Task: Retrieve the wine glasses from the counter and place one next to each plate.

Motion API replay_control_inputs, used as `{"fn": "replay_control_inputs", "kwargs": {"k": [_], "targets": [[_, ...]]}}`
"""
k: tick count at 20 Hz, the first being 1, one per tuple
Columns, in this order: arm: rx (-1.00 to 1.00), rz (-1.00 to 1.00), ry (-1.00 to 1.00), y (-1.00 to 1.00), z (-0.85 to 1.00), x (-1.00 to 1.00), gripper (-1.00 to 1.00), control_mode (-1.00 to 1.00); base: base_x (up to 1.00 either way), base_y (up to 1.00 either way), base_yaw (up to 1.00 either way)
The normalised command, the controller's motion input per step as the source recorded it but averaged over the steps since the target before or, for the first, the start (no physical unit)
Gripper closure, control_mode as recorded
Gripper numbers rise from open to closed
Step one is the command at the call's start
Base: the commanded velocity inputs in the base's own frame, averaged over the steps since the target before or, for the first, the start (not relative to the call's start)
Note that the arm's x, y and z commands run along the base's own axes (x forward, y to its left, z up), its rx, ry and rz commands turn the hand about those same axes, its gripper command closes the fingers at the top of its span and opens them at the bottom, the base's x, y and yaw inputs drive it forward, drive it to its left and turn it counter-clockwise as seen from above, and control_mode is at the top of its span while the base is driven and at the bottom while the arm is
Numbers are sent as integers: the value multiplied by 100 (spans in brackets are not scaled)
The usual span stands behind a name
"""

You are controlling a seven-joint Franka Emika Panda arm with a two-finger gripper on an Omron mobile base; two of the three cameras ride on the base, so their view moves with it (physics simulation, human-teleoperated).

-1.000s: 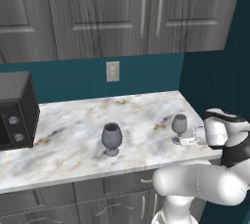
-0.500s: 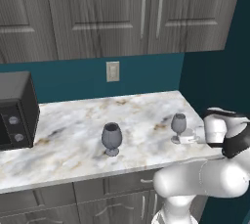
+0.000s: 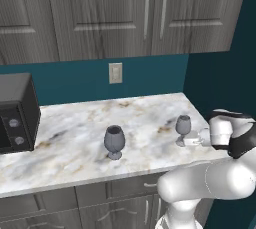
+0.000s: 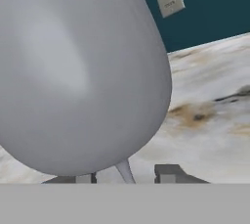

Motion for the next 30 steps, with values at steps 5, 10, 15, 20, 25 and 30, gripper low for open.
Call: {"fn": "replay_control_inputs", "kwargs": {"k": [5,10,15,20,25,30], "targets": [[0,-1,-8,19,14,0,100,-100,0,0,0],[0,0,-20,11,65,-35,100,-100,0,0,0],[-5,-1,-37,39,100,-78,100,-100,0,0,0],[-6,0,-28,54,100,-66,100,-100,0,0,0],[-2,-1,-20,37,100,-80,100,-100,0,0,0],[-1,-3,-7,4,100,-71,100,-100,0,0,0]]}}
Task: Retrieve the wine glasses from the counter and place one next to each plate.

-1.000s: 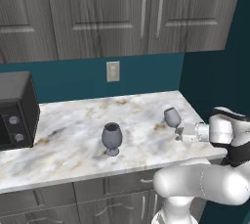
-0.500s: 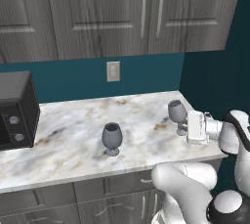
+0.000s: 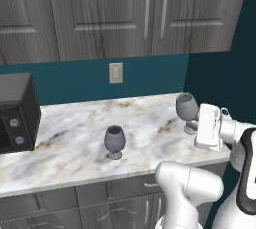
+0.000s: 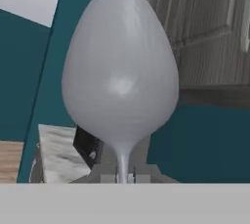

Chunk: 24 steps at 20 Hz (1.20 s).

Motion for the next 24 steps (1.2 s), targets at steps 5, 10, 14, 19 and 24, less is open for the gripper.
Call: {"fn": "replay_control_inputs", "kwargs": {"k": [5,10,14,19,24], "targets": [[9,-1,0,0,100,-78,100,-100,0,0,0],[11,-1,-10,0,71,-95,100,-100,0,0,0],[0,-2,-28,4,2,-100,100,-100,0,0,0],[4,-6,-27,3,0,-100,100,-100,0,0,0],[1,0,-7,5,0,-20,100,100,-51,57,0]]}}
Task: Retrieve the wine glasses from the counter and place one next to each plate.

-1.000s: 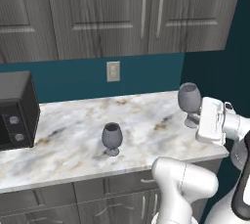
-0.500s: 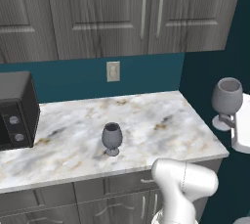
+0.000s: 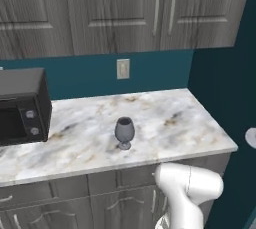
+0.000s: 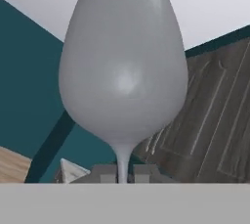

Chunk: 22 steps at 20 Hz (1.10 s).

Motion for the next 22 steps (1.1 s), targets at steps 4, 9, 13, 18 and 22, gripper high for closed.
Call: {"fn": "replay_control_inputs", "kwargs": {"k": [4,9,13,18,22], "targets": [[0,0,0,0,0,0,100,100,-44,100,15],[0,0,0,0,0,0,100,100,-41,98,53],[0,0,0,0,0,0,100,100,-22,66,92],[0,0,0,0,0,0,100,100,-8,49,96],[0,0,0,0,0,0,100,100,0,12,100]]}}
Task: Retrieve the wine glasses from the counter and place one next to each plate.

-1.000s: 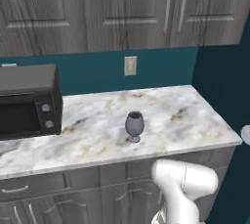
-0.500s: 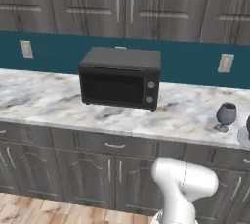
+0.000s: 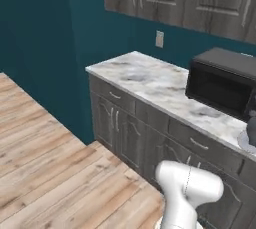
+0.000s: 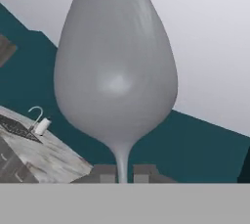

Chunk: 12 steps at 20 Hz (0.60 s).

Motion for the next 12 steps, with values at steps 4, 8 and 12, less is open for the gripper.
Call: {"fn": "replay_control_inputs", "kwargs": {"k": [4,8,12], "targets": [[0,0,0,0,0,0,100,100,0,7,100],[0,0,0,0,0,0,100,100,0,18,100],[0,0,0,0,0,0,100,100,14,18,97]]}}
